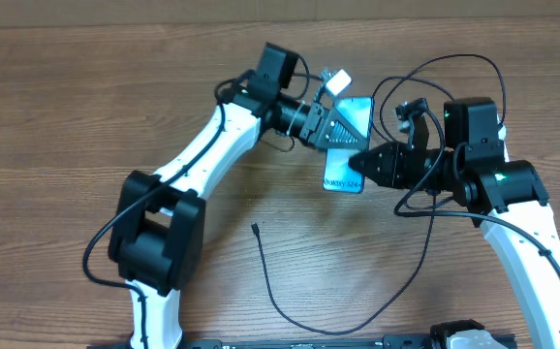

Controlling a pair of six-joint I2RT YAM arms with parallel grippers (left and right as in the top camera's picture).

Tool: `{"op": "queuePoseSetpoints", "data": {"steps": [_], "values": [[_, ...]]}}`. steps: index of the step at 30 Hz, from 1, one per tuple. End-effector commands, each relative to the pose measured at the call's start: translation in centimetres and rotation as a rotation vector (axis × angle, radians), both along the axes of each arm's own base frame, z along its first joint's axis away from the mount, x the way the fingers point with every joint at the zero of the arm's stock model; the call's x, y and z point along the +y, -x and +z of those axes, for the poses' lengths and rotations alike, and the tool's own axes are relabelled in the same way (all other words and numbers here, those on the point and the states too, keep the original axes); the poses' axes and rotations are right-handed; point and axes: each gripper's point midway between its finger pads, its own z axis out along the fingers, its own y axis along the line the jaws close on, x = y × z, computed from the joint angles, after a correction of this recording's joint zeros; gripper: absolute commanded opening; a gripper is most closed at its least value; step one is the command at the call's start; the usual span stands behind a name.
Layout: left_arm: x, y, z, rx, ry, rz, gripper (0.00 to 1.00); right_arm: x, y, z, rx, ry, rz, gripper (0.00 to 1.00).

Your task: Plug charger to phone and switch on socket

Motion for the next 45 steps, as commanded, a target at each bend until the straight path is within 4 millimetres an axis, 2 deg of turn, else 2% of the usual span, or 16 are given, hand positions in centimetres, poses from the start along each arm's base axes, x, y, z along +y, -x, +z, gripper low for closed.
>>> {"op": "queuePoseSetpoints", "data": {"steps": [1, 7, 13, 18, 26, 29, 32, 37, 41, 45], "values": [[1.7, 1.0, 7.9, -0.134, 0.095, -0.004, 0.66, 1.2, -0.3, 2.9, -0.111, -0.092, 0.083, 0.04], [5.2, 1.0, 14.3, -0.26, 0.136, 0.073, 0.67, 2.2, -0.7, 6.8, -0.252, -0.23, 0.173, 0.04], [6.1, 2.4, 17.1, -0.341, 0.16, 0.095, 0.67, 2.6, -1.6, 9.6, -0.314, -0.31, 0.169, 0.04], [6.1, 2.8, 17.3, -0.343, 0.165, 0.084, 0.61, 2.7, -1.9, 10.5, -0.338, -0.332, 0.17, 0.04], [6.0, 3.1, 17.4, -0.349, 0.172, 0.071, 0.6, 2.8, -2.4, 12.0, -0.362, -0.366, 0.151, 0.04], [6.1, 3.0, 17.4, -0.35, 0.171, 0.075, 0.67, 2.8, -2.6, 12.7, -0.377, -0.384, 0.145, 0.04], [6.2, 2.7, 17.5, -0.363, 0.174, 0.084, 0.68, 2.8, -2.7, 13.2, -0.388, -0.395, 0.143, 0.04], [6.2, 2.5, 17.7, -0.395, 0.183, 0.093, 0.62, 2.8, -2.6, 12.9, -0.371, -0.394, 0.14, 0.04], [6.1, 2.0, 17.8, -0.412, 0.179, 0.119, 0.45, 2.8, -2.5, 12.4, -0.337, -0.393, 0.138, 0.04], [6.0, 1.8, 18.1, -0.402, 0.173, 0.13, 0.44, 2.9, -2.0, 11.6, -0.293, -0.389, 0.145, 0.04]]}}
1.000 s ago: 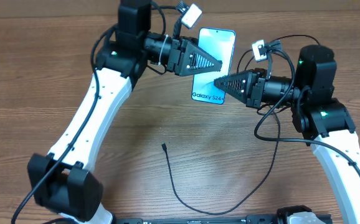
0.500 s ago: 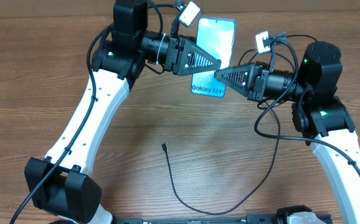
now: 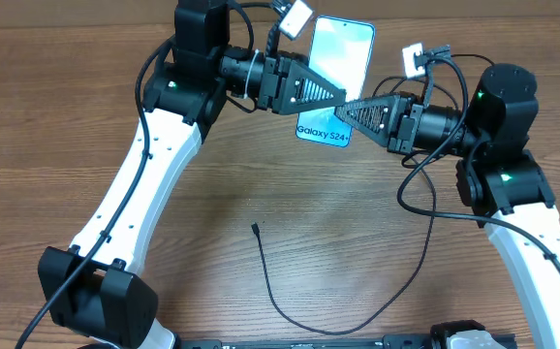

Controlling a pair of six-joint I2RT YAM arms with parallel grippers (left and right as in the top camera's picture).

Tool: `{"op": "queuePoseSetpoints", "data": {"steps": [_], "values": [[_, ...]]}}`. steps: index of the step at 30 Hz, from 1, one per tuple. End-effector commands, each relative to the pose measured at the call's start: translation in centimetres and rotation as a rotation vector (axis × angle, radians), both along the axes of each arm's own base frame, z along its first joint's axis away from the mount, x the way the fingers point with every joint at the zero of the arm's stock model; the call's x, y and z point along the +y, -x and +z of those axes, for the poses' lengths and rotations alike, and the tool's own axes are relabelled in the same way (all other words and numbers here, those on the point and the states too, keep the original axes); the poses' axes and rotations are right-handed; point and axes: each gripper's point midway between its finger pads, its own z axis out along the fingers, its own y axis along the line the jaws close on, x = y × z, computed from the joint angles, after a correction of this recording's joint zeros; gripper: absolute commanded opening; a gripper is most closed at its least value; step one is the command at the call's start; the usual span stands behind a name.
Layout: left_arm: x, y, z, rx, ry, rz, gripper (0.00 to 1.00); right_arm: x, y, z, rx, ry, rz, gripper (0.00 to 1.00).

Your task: Plug charger to phone and switch on socket

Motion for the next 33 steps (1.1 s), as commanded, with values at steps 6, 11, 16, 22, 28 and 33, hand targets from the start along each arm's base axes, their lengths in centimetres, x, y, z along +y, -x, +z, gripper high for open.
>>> {"op": "queuePoseSetpoints", "data": {"steps": [6, 11, 16, 22, 28, 33], "values": [[0.5, 1.4, 3.0, -0.097, 0.037, -0.013, 0.45, -0.2, 0.3, -1.7, 0.08, 0.017, 0.013, 0.04], [0.5, 1.5, 3.0, -0.1, 0.038, -0.018, 0.41, -0.1, 0.5, -1.7, 0.077, 0.016, 0.021, 0.04], [0.6, 1.8, 3.0, -0.098, 0.04, -0.037, 0.4, -0.1, 0.3, -1.1, 0.037, 0.01, 0.021, 0.04], [0.6, 2.1, 3.0, -0.095, 0.042, -0.056, 0.31, -0.2, 0.0, -1.0, 0.029, 0.012, 0.006, 0.04], [0.5, 2.2, 3.0, -0.094, 0.042, -0.06, 0.31, -0.2, -0.1, -0.6, 0.023, 0.002, 0.003, 0.04], [0.5, 2.3, 3.0, -0.094, 0.042, -0.061, 0.29, -0.2, -0.2, -0.4, 0.009, 0.001, 0.003, 0.04]]}}
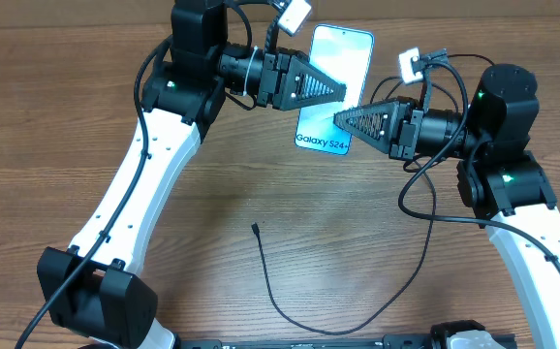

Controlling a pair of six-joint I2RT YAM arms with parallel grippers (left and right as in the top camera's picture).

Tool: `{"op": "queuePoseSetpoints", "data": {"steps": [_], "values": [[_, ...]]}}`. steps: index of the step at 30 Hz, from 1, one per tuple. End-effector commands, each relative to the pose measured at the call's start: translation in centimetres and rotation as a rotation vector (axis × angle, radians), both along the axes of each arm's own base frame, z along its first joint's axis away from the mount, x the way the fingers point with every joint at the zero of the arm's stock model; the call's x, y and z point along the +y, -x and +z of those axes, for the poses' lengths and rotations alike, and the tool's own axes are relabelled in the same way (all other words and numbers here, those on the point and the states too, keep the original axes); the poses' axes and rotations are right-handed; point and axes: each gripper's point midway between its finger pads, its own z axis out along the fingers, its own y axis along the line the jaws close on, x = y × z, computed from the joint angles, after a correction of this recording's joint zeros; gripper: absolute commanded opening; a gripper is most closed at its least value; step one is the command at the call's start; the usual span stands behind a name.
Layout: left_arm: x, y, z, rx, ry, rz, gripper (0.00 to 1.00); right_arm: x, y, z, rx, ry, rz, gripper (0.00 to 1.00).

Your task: Plug charger to phone and switch on socket

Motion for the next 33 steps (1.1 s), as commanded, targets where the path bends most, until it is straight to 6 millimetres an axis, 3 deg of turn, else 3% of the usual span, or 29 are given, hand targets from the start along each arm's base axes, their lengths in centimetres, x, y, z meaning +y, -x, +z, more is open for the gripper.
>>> {"op": "queuePoseSetpoints", "data": {"steps": [1, 21, 31, 32, 33], "values": [[0.52, 2.44, 2.81, -0.094, 0.041, -0.068, 0.3, -0.43, -1.15, -0.85, 0.038, 0.006, -0.052, 0.04], [0.48, 2.54, 2.81, -0.094, 0.042, -0.073, 0.32, -0.49, -1.55, -0.18, -0.009, 0.001, -0.067, 0.04], [0.49, 2.52, 2.8, -0.094, 0.042, -0.073, 0.06, -0.49, -1.55, -0.19, -0.009, 0.001, -0.066, 0.04], [0.49, 2.52, 2.8, -0.094, 0.042, -0.073, 0.04, -0.49, -1.55, -0.19, -0.01, 0.001, -0.066, 0.05], [0.54, 2.46, 2.78, -0.098, 0.043, -0.071, 0.04, -0.49, -1.55, -0.19, -0.009, 0.001, -0.066, 0.13]]}}
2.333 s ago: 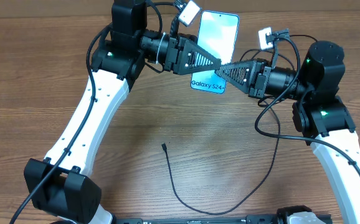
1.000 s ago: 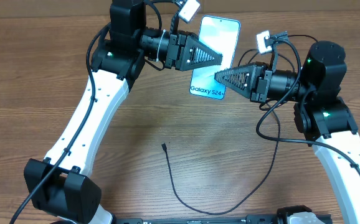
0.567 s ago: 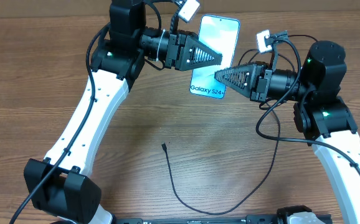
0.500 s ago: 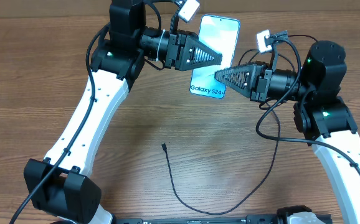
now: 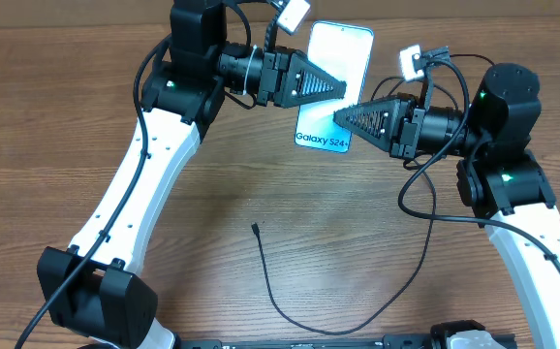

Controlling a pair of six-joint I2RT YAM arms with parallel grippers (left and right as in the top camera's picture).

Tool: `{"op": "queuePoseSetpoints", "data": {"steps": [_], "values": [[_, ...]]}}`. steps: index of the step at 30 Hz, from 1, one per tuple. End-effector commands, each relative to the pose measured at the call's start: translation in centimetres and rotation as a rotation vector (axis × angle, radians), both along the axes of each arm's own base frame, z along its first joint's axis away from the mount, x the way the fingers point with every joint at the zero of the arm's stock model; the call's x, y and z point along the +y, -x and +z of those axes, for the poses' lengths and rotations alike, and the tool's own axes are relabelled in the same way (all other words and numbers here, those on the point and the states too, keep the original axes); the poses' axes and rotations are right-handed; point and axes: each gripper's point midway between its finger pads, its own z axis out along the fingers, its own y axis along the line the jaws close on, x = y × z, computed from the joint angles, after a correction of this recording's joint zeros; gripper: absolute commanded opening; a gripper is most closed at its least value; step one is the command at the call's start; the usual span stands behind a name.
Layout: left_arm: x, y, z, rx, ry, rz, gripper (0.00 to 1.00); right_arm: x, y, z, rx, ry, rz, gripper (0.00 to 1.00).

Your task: Plug charger to phone and switch on socket

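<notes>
The phone, its blue screen reading Galaxy S24+, hangs face up above the far middle of the table. My left gripper reaches in from the left with a finger lying across the screen, and looks shut on the phone. My right gripper comes from the right with its tip over the phone's lower right edge; the overhead view does not show whether it grips. The black charger cable lies loose on the table, its plug end pointing away. The socket cannot be made out.
Bare wooden table lies under both arms. A white object peeks in at the bottom right edge, where the cable runs off. The right arm's own black wires loop down beside the cable.
The phone has shifted very slightly up and left between the two grippers. My right gripper's tip sits a touch higher on the phone's lower edge. The cable has not moved.
At first the phone was lower, near the table's middle, with both grippers at it. Then it was up at the far side and looked larger, my left arm swung round to reach it from the left. Since then both grippers have stayed at the phone with small shifts.
</notes>
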Motion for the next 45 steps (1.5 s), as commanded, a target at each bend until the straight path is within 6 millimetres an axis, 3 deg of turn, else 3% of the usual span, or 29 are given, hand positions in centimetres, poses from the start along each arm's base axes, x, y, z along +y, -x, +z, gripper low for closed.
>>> {"op": "queuePoseSetpoints", "data": {"steps": [1, 4, 5, 6, 7, 9, 15, 19, 23, 27, 31, 34, 37, 41, 45], "values": [[0.6, 2.6, 2.7, -0.1, 0.044, -0.08, 0.04, -0.6, -1.5, -0.7, 0.019, 0.013, -0.077, 0.2], [1.0, 2.0, 2.5, -0.124, 0.051, -0.066, 0.04, -0.6, -1.4, -0.9, 0.026, 0.017, -0.076, 0.46], [1.1, 1.8, 2.4, -0.122, 0.049, -0.059, 0.04, -0.6, -1.4, -1.1, 0.035, 0.02, -0.076, 0.58], [1.3, 1.3, 2.1, -0.117, 0.047, -0.047, 0.04, -0.6, -1.4, -1.3, 0.047, 0.023, -0.076, 0.77], [1.5, 1.1, 1.9, -0.113, 0.045, -0.041, 0.04, -0.6, -1.3, -1.4, 0.046, 0.028, -0.074, 0.88], [1.9, 0.2, 1.1, -0.1, 0.039, -0.02, 0.04, -0.6, -1.2, -1.9, 0.046, 0.043, -0.071, 1.0], [2.5, -2.6, -3.6, 0.029, -0.03, 0.085, 0.04, -0.7, -0.6, -3.6, 0.074, 0.086, -0.058, 1.0], [2.5, -4.7, -9.6, 0.234, -0.191, 0.22, 0.04, -1.0, -0.3, -5.6, 0.122, 0.143, -0.077, 1.0], [3.3, -4.9, -15.9, 0.483, -0.398, 0.318, 0.04, -2.9, -1.1, -9.9, 0.291, 0.285, -0.238, 1.0], [4.0, -2.9, -19.9, 0.703, -0.542, 0.312, 0.04, -7.6, -1.5, -15.5, 0.453, 0.551, -0.505, 1.0], [4.1, 0.0, -22.1, 0.828, -0.638, 0.235, 0.04, -13.3, -0.5, -19.1, 0.54, 0.833, -0.736, 1.0], [3.9, 3.0, -23.2, 0.989, -0.729, 0.173, 0.04, -15.8, 0.4, -20.0, 0.566, 0.959, -0.82, 1.0], [4.0, 5.9, -23.4, 1.153, -0.819, 0.115, 0.04, -16.3, 1.0, -20.3, 0.586, 0.99, -0.824, 1.0], [4.2, 9.2, -22.1, 1.322, -0.921, 0.053, 0.04, -16.2, 1.0, -20.3, 0.586, 0.988, -0.822, 1.0], [3.1, 10.0, -21.7, 1.322, -0.918, 0.016, 0.04, -16.2, 1.0, -20.3, 0.586, 0.988, -0.822, 1.0]]}}
